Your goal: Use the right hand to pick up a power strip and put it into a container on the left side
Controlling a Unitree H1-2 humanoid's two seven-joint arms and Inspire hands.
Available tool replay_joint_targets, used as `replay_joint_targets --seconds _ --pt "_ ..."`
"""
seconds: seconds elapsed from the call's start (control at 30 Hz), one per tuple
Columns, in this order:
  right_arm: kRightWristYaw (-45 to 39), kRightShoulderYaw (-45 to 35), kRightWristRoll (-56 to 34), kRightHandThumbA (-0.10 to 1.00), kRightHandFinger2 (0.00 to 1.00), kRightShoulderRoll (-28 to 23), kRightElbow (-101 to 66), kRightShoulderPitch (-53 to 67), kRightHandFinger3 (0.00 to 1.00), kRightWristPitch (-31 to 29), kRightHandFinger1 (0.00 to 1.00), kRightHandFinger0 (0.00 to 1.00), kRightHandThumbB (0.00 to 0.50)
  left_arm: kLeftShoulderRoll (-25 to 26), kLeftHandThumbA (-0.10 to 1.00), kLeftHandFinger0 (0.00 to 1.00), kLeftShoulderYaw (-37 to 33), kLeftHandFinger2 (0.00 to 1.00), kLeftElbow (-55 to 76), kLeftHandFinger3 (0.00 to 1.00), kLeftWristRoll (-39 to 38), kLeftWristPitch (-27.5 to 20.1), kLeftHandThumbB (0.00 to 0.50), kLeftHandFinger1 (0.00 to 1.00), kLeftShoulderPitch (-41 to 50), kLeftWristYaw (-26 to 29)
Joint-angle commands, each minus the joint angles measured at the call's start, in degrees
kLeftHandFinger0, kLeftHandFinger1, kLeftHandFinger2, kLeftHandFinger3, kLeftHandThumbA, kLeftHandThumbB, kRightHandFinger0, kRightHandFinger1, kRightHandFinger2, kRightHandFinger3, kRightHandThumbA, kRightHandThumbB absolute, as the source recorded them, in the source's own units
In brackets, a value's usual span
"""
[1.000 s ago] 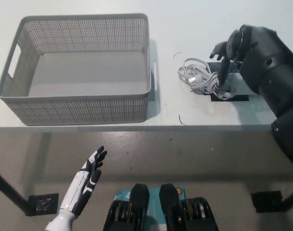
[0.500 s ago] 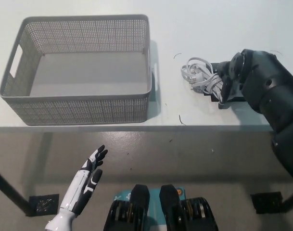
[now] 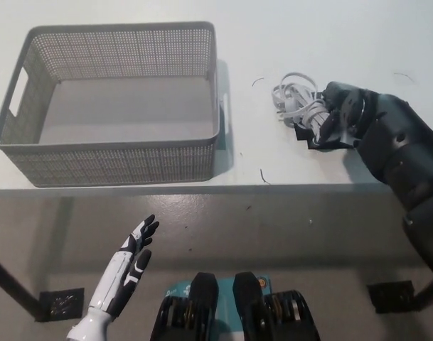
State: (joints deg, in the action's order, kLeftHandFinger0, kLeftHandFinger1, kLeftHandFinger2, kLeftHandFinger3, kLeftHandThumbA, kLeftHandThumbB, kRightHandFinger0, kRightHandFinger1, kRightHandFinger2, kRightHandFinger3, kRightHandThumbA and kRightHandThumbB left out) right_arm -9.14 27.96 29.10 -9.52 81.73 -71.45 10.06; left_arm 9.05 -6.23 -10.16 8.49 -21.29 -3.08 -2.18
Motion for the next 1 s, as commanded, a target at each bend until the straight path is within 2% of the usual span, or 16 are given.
replay_joint_targets --seconds 0.0,0.03,0.07,0.1,0.17,0.3,0.4,0.43,0.47,0.5,0.53,0.6,0.63,0.7,0.8,0.97 --pt "33.47 -12.83 -10.69 -0.10 0.91 2.60 -0.82 1.99 0.89 -16.02 0.45 0.02 0.043 1.12 1.00 1.00 -0.35 1.00 1.78 1.00 1.23 -2.39 0.160 1.00 -1.71 -0.86" --pt "33.34 -14.66 -12.15 -0.10 0.85 2.59 -0.92 1.60 0.90 -17.14 0.44 0.01 0.082 1.12 1.00 1.00 -0.36 1.00 1.77 1.00 1.28 -2.39 0.156 1.00 -1.86 -0.85" --pt "33.17 -15.64 -12.67 -0.10 0.81 2.44 -1.05 1.25 0.87 -18.18 0.42 0.00 0.081 1.14 1.00 1.00 -0.36 1.00 1.62 1.00 1.32 -2.61 0.158 1.00 -1.96 -0.82" --pt "33.46 -15.67 -12.30 -0.10 0.73 2.23 -1.20 0.89 0.78 -19.11 0.35 0.00 0.089 1.19 1.00 1.00 -0.35 1.00 1.51 1.00 1.33 -2.73 0.152 1.00 -1.99 -0.82" --pt "34.02 -15.53 -11.16 -0.10 0.68 1.87 -1.30 0.27 0.71 -20.08 0.32 0.00 0.100 1.26 1.00 1.00 -0.33 1.00 1.46 1.00 1.27 -2.84 0.145 1.00 -2.02 -0.85" --pt "33.90 -16.83 -11.02 -0.10 0.65 1.14 -1.67 -1.17 0.65 -21.62 0.27 0.00 0.102 1.47 1.00 1.00 -0.25 1.00 1.14 1.00 0.96 -2.83 0.144 1.00 -3.07 -1.11" --pt "33.72 -18.11 -11.17 -0.10 0.38 0.69 -1.91 -2.33 0.43 -22.08 0.09 0.00 0.117 1.48 1.00 1.00 -0.21 1.00 1.36 1.00 0.91 -2.63 0.130 1.00 -3.10 -1.12" --pt "33.76 -18.37 -11.11 -0.10 0.25 0.61 -1.95 -2.62 0.31 -22.08 0.01 0.00 0.121 1.51 1.00 1.00 -0.20 1.00 1.47 1.00 0.92 -2.50 0.129 1.00 -3.08 -1.15" --pt "33.79 -18.77 -11.09 -0.10 0.16 0.47 -2.04 -3.05 0.21 -22.30 0.00 0.00 0.117 1.55 1.00 1.00 -0.19 1.00 1.45 1.00 0.96 -2.60 0.121 1.00 -3.11 -1.12" --pt "33.76 -18.96 -11.14 -0.10 0.15 0.40 -2.11 -3.21 0.20 -22.48 0.00 0.00 0.116 1.56 1.00 1.00 -0.20 1.00 1.42 1.00 0.98 -2.69 0.120 1.00 -3.13 -1.11" --pt "34.23 -19.27 -10.90 -0.10 0.23 -0.14 -2.53 -4.29 0.27 -23.63 0.01 0.00 0.120 1.61 1.00 1.00 -0.22 1.00 1.37 1.00 0.98 -2.84 0.118 1.00 -3.14 -1.14" --pt "35.09 -19.48 -10.31 -0.10 0.54 -0.70 -2.66 -5.68 0.54 -24.65 0.16 0.00 0.126 1.65 1.00 1.00 -0.20 1.00 1.18 1.00 1.00 -2.89 0.114 1.00 -3.19 -1.11" --pt "35.20 -19.92 -10.41 -0.10 0.60 -0.95 -2.86 -6.69 0.60 -24.84 0.22 0.00 0.124 1.63 1.00 1.00 -0.19 1.00 1.07 1.00 1.13 -3.07 0.113 1.00 -3.21 -0.98" --pt "34.81 -21.23 -11.16 -0.10 0.61 -1.20 -3.15 -8.30 0.60 -24.80 0.24 0.00 0.132 1.61 1.00 1.00 -0.18 1.00 0.91 1.00 1.01 -3.35 0.108 1.00 -3.26 -0.97" --pt "34.18 -24.29 -13.23 -0.10 0.55 -1.53 -4.29 -12.15 0.55 -25.50 0.20 0.00 0.147 1.64 1.00 1.00 -0.16 1.00 0.40 1.00 1.10 -3.58 0.096 1.00 -3.83 -0.90" --pt "33.14 -26.73 -14.29 -0.10 0.56 -1.65 -5.58 -16.52 0.56 -25.51 0.15 0.00 0.143 1.72 1.00 1.00 -0.11 1.00 0.50 1.00 1.05 -3.22 0.078 1.00 -3.66 -0.94"
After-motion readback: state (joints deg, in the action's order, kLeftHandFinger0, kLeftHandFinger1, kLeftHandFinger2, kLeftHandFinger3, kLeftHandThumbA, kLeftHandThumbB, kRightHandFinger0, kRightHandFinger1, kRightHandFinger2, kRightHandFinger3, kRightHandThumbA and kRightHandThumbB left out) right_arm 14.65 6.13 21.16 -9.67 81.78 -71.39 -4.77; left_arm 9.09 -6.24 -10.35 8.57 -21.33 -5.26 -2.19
